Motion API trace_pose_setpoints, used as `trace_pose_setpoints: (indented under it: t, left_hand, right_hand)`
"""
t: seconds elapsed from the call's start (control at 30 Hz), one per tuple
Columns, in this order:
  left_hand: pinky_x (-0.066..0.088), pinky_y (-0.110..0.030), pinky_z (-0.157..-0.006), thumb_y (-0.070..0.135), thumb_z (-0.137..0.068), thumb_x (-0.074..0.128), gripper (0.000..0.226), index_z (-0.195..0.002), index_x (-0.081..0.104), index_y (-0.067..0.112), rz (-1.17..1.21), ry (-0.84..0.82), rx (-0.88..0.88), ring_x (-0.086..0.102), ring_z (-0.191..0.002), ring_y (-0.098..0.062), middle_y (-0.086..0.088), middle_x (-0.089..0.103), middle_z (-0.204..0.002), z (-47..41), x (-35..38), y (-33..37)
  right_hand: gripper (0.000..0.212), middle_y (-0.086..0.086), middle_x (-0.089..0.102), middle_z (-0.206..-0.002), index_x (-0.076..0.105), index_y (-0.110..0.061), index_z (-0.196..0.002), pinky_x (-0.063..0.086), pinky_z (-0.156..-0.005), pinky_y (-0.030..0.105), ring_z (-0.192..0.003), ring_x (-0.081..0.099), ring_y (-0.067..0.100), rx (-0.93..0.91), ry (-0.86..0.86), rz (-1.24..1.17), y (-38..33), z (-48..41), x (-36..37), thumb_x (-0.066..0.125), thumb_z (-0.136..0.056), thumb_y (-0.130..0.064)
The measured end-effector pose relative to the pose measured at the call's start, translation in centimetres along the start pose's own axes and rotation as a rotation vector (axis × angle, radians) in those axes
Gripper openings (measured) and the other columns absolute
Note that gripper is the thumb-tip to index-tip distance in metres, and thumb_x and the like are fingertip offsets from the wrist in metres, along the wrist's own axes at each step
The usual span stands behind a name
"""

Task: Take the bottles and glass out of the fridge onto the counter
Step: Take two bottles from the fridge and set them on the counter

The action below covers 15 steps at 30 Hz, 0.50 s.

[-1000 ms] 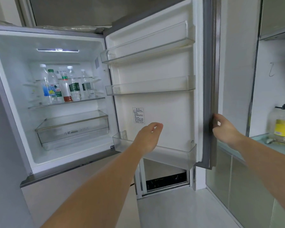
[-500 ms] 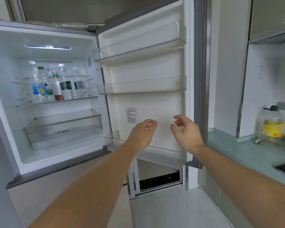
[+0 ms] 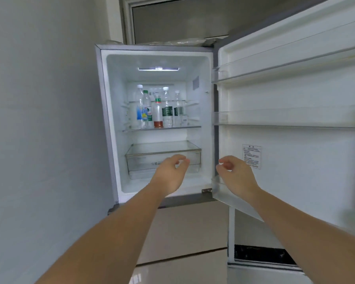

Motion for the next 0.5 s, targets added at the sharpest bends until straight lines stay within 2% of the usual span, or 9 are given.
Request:
trace_pose_setpoints:
  t: [0.07, 0.13, 0.2, 0.33, 0.5]
  left_hand:
    - [0.038, -0.027, -0.092, 0.046, -0.096, 0.042, 0.037, -0.128, 0.055, 0.031, -0.041, 0.046, -0.003, 0.052, -0.117, -0.017, 0.002, 0.054, -0.132, -1.9, -2.8, -2.6]
    - [0.04, -0.028, -0.093, 0.045, -0.097, 0.042, 0.037, -0.128, 0.055, 0.03, -0.092, 0.063, 0.014, 0.052, -0.115, -0.017, 0.0, 0.054, -0.132, -3.7, -5.0, -4.3]
    - [0.039, -0.027, -0.092, 0.045, -0.097, 0.042, 0.04, -0.132, 0.051, 0.029, -0.165, 0.066, 0.024, 0.051, -0.114, -0.018, 0.0, 0.051, -0.135, -5.8, -7.0, -6.2]
    - [0.04, -0.033, -0.099, 0.045, -0.095, 0.046, 0.043, -0.134, 0.049, 0.029, -0.334, 0.079, 0.04, 0.05, -0.121, -0.021, 0.001, 0.047, -0.14, -10.5, -10.6, -9.3]
    - [0.039, -0.033, -0.101, 0.043, -0.095, 0.048, 0.044, -0.136, 0.047, 0.029, -0.331, 0.114, 0.074, 0.048, -0.124, -0.021, 0.001, 0.044, -0.144, -14.8, -13.7, -10.4]
  right_hand:
    - [0.021, -0.002, 0.066, -0.096, 0.062, -0.02, -0.111, 0.036, -0.058, 0.009, -0.076, 0.057, 0.008, -0.018, -0.037, 0.006, -1.1, -1.8, 3.5, 0.055, -0.092, -0.025]
    - [0.023, -0.003, 0.066, -0.101, 0.061, -0.022, -0.113, 0.042, -0.059, 0.017, -0.074, 0.058, 0.01, -0.032, -0.081, 0.039, -2.0, -3.6, 6.7, 0.054, -0.092, -0.029]
    - [0.029, -0.005, 0.062, -0.108, 0.059, -0.023, -0.118, 0.047, -0.07, 0.024, -0.084, 0.06, 0.015, -0.06, -0.123, 0.1, -3.1, -5.7, 10.0, 0.053, -0.092, -0.033]
    - [0.036, -0.005, 0.06, -0.118, 0.056, -0.022, -0.123, 0.051, -0.088, 0.036, -0.098, 0.06, 0.018, -0.134, -0.158, 0.25, -5.5, -9.2, 15.2, 0.052, -0.091, -0.038]
    - [0.034, -0.003, 0.06, -0.117, 0.056, -0.021, -0.121, 0.048, -0.085, 0.032, -0.091, 0.054, 0.013, -0.16, -0.091, 0.342, -7.5, -13.9, 17.9, 0.053, -0.09, -0.035]
Point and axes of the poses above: each hand's wrist, its own z-axis away from the middle knuckle, its own x-axis out of the palm, y = z × x, the point moved 10 cm from there along -z, towards the middle knuckle
